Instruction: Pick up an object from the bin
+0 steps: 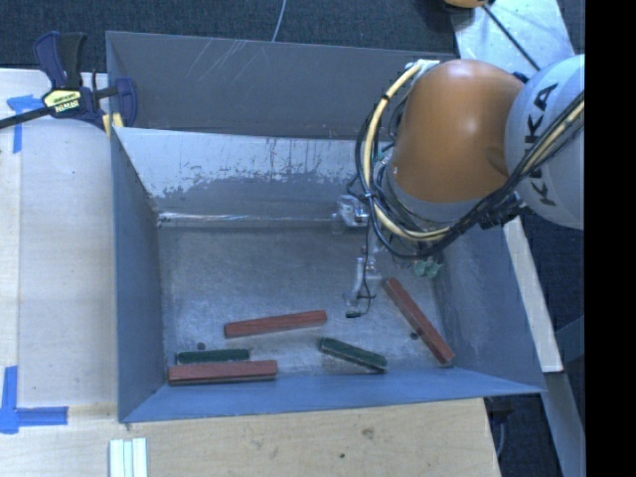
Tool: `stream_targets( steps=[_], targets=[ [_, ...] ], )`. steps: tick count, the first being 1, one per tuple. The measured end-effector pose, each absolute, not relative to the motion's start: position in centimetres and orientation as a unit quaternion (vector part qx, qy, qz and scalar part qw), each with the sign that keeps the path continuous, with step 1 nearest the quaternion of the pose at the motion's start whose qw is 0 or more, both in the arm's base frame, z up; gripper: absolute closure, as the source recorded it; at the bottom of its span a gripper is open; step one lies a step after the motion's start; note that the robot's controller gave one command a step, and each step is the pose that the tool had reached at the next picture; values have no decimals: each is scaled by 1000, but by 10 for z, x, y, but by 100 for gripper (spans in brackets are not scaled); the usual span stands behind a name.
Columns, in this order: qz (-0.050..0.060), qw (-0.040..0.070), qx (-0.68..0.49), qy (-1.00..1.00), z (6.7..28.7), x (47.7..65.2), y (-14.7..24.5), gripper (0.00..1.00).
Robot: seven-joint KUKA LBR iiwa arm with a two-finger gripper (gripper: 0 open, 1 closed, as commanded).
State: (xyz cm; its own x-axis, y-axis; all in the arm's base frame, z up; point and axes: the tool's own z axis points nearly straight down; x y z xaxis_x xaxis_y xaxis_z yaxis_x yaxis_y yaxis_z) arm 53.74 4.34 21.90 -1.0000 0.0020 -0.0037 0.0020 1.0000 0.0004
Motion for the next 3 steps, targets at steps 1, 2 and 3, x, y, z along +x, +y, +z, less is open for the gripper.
stream_targets(
  steps=[1, 2, 3],
  targets=[
    [0, 2, 1, 1000, 219, 537, 43, 0],
    [0, 7, -1, 1000, 211, 537, 46, 0],
    [0, -7, -68, 998, 199, 529, 44, 0]
  ],
)
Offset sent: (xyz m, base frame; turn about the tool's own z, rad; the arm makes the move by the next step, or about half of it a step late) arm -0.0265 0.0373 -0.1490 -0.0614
